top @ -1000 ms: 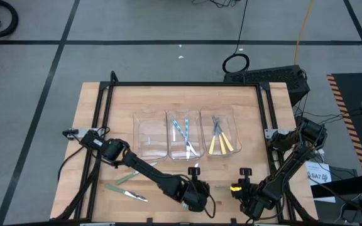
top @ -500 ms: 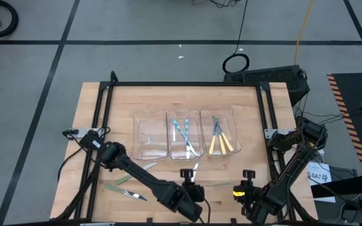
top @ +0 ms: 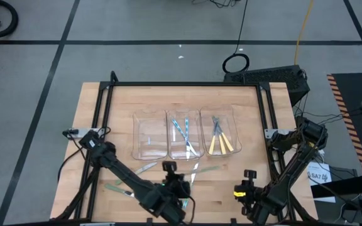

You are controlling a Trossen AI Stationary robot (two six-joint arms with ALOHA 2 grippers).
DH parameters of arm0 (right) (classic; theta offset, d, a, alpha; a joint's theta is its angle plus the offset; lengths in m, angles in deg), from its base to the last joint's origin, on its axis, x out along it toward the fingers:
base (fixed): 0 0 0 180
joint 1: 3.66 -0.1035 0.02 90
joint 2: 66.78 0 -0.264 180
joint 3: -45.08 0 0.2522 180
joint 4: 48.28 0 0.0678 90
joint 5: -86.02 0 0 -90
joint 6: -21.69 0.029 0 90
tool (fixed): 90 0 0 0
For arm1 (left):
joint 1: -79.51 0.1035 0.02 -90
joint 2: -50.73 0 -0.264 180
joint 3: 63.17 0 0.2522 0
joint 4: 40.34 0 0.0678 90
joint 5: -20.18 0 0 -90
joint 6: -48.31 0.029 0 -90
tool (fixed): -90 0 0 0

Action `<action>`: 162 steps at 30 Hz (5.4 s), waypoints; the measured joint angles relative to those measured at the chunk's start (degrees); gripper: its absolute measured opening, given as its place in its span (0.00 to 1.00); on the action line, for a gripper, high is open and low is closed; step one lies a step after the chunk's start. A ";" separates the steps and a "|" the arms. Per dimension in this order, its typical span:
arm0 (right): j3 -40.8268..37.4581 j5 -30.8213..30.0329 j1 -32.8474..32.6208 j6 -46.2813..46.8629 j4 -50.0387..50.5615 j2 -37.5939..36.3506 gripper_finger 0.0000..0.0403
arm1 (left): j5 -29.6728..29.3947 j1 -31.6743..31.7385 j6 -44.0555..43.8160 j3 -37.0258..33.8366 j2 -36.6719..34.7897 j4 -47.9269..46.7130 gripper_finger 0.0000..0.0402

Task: Sort silverware by color (type)
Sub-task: Put the middle right green knife into the left transparent bin, then put the blue knife into the middle transparent bin

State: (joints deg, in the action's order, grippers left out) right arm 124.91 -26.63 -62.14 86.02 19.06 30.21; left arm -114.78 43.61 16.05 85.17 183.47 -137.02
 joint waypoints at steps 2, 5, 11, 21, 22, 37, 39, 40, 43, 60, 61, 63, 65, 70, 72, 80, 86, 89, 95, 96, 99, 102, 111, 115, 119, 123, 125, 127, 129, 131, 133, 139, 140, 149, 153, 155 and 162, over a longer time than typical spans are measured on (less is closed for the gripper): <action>0.00 -0.01 -0.15 0.01 0.00 0.00 0.26 | -2.75 -0.31 -1.59 0.02 -2.02 -4.34 0.01; 0.00 -0.01 -0.17 0.02 -0.04 0.00 0.26 | -5.70 -0.52 -3.25 -0.02 -4.99 -6.85 0.01; -0.02 -0.12 -0.15 -0.16 -0.27 0.00 0.26 | -9.78 -1.31 -0.56 -0.02 -12.65 -6.99 0.01; -0.02 -0.12 -0.20 -0.51 -0.60 0.00 0.26 | -15.37 -2.33 -0.47 -0.03 -22.74 -7.06 0.01; -0.02 -0.12 -0.20 -0.49 -0.58 0.00 0.26 | -15.59 -2.63 -0.71 -0.21 -23.00 -7.03 0.01; -0.04 -2.67 -0.20 -0.50 -1.04 0.00 0.26 | -24.53 -8.32 -41.37 -43.48 -35.29 -6.47 0.01; -0.04 -3.31 -0.17 -0.92 -1.02 0.00 0.26 | -24.82 -9.31 -48.25 -49.51 -36.89 -5.18 0.01; -0.05 -3.31 -0.17 -1.34 -1.02 0.00 0.26 | -25.42 -9.67 -50.84 -52.17 -37.59 -4.42 0.01; -0.05 -3.31 -0.05 -2.08 -1.03 0.00 0.26 | -25.84 -10.40 -59.72 -58.34 -38.49 -2.94 0.01; -0.06 -3.26 -0.02 -3.50 -1.00 0.00 0.26 | -21.56 -7.35 -69.58 -63.50 -38.26 6.77 0.01; -0.05 -3.26 -0.02 -3.50 -1.00 0.00 0.26 | -20.20 -6.77 -69.44 -63.50 -38.26 6.84 0.01; -0.07 -3.26 -0.02 -3.55 -1.00 0.00 0.26 | -18.11 -5.56 -69.45 -63.50 -38.02 6.76 0.01; -0.07 -3.26 -0.02 -3.64 -1.00 0.00 0.26 | -16.82 -4.26 -70.14 -63.50 -37.10 6.71 0.01; -0.07 -4.65 -0.02 -3.57 -1.02 0.00 0.26 | -11.02 -0.25 -72.75 -63.50 -34.97 6.53 0.01; -0.07 -5.20 0.00 -3.57 -1.00 0.00 0.26 | -8.81 1.49 -72.62 -63.50 -33.98 6.54 0.01; -0.07 -5.84 -0.02 -3.53 -1.11 0.00 0.26 | -1.07 5.79 -70.08 -63.50 -31.47 6.18 0.01; -0.07 -5.84 -0.02 -3.52 -2.17 0.00 0.26 | 1.15 6.59 -70.25 -63.50 -31.44 6.24 0.01; -0.07 -5.84 -0.02 -3.50 -2.46 0.00 0.26 | 1.31 7.45 -69.99 -63.50 -31.44 6.49 0.01; -0.07 -5.84 -0.02 -3.29 -2.56 0.00 0.26 | 1.43 9.01 -68.05 -63.50 -31.44 7.46 0.01; -0.07 -5.84 -0.02 -3.29 -2.55 0.00 0.26 | 1.41 9.05 -67.52 -63.50 -31.44 7.73 0.01; -0.07 -5.84 -0.02 -3.35 -2.55 0.00 0.26 | 1.43 9.01 -66.53 -63.50 -31.44 8.46 0.01; -0.07 -5.84 -0.02 -3.39 -2.55 0.00 0.26 | 1.44 9.05 -65.24 -63.50 -31.44 8.96 0.01; -0.07 -5.84 -0.02 -3.50 -2.54 0.00 0.26 | 1.54 10.27 -63.29 -63.67 -31.44 9.45 0.01; -0.07 -5.84 -0.02 -3.50 -2.52 0.00 0.26 | 2.70 11.48 -62.30 -63.69 -31.44 10.12 0.01; -0.06 -5.84 -0.02 -3.64 -2.51 0.00 0.26 | 4.07 11.33 -61.24 -63.69 -31.44 10.47 0.01; -0.07 -5.95 -0.02 -3.57 -2.51 0.00 0.26 | 5.55 11.04 -61.31 -63.69 -31.44 10.69 0.01; -0.07 -5.95 -0.02 -3.55 -2.52 0.00 0.26 | 6.23 11.07 -61.33 -63.70 -31.44 10.77 0.02; -0.07 -5.97 -0.02 -3.55 -2.55 0.00 0.26 | 6.58 11.08 -61.34 -63.72 -31.44 10.82 0.03; -0.06 -5.99 -0.02 -3.55 -2.54 0.00 0.26 | 6.61 11.08 -61.19 -63.72 -31.44 10.84 0.06; -0.07 -6.06 -0.02 -3.54 -2.54 0.00 0.26 | 6.58 11.08 -60.68 -63.72 -31.46 10.82 0.10; -0.06 -6.06 -0.02 -3.55 -2.53 0.00 0.26 | 6.17 11.08 -60.58 -63.72 -31.46 10.82 0.14; -0.07 -6.08 -0.02 -3.64 -2.53 0.00 0.26 | 4.18 10.77 -58.89 -63.72 -31.46 10.82 0.18; -0.07 -6.08 -0.02 -3.64 -2.53 0.00 0.26 | 3.92 10.55 -58.24 -63.72 -31.46 10.70 0.18; -0.07 -6.08 -0.02 -3.70 -2.51 0.00 0.26 | -4.34 -1.15 -54.40 -55.42 -31.55 2.55 0.18; -0.07 -6.11 -0.02 -3.57 -2.60 0.00 0.26 | -8.38 -8.68 -47.43 -53.50 -31.55 8.41 0.18; -0.07 -6.19 -0.02 -3.55 -2.86 0.00 0.26 | -8.80 -11.29 -42.89 -53.62 -31.55 14.07 0.18; -0.07 -9.83 0.28 -5.94 -6.50 -0.01 0.26 | -9.30 -16.46 -31.50 -54.58 -31.50 31.46 0.18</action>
State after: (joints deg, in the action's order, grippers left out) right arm 124.84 -36.46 -61.86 80.08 12.56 30.20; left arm -124.08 27.15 -15.44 30.59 151.96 -105.56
